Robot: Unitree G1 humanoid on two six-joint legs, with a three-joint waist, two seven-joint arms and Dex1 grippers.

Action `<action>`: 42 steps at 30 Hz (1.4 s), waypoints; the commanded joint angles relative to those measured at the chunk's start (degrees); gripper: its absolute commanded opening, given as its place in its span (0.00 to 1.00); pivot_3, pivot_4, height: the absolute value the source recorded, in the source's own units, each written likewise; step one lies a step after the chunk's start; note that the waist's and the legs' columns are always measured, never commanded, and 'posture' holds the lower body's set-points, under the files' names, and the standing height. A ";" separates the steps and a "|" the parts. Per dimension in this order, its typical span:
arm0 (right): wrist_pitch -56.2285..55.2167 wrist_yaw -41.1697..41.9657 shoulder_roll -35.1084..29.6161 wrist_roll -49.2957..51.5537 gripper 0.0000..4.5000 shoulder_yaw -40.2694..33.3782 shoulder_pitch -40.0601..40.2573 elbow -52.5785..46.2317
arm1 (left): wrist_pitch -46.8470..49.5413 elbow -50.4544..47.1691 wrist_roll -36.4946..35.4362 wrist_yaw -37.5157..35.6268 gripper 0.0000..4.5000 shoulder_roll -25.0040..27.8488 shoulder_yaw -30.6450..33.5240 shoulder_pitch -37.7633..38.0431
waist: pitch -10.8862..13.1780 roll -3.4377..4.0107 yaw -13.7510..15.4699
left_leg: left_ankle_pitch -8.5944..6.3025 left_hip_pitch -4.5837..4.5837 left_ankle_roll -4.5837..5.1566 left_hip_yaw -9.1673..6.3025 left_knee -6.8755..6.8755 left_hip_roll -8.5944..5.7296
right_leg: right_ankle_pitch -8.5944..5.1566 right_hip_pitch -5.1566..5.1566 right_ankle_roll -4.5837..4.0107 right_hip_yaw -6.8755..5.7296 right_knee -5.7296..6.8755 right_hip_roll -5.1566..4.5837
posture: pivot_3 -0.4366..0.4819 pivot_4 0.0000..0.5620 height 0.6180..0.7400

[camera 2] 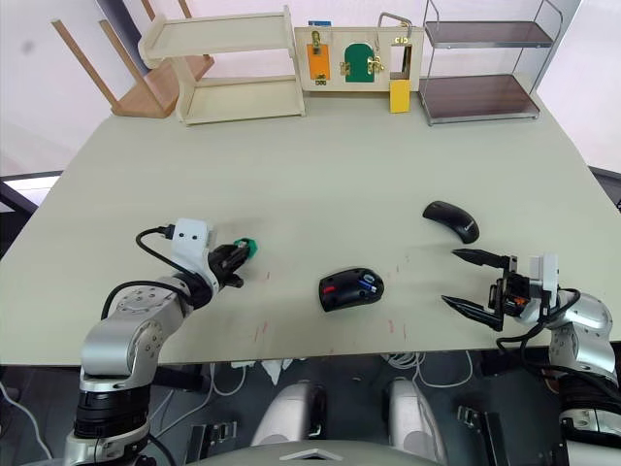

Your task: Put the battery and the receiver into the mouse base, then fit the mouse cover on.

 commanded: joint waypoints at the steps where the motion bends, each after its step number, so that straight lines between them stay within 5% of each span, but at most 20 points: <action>1: -0.89 0.07 -0.05 0.63 1.00 -1.65 0.29 -1.87 | -0.32 -0.45 0.20 -0.25 0.31 0.63 0.06 -0.69 | 0.00 0.00 0.00 | 0.00 0.00 0.00 0.00 0.00 0.00 | 0.00 0.00 0.00 0.00 0.00 0.00 | 0.48 0.27 1.00; 42: -1.32 0.15 -0.16 0.72 1.00 -1.68 0.69 -2.07 | 0.33 1.42 -0.22 0.64 0.31 -0.07 0.71 -0.77 | 0.00 0.00 -0.01 | 0.00 0.01 0.00 0.00 0.00 0.00 | 0.00 0.00 0.00 0.00 0.00 0.00 | 0.48 0.27 1.00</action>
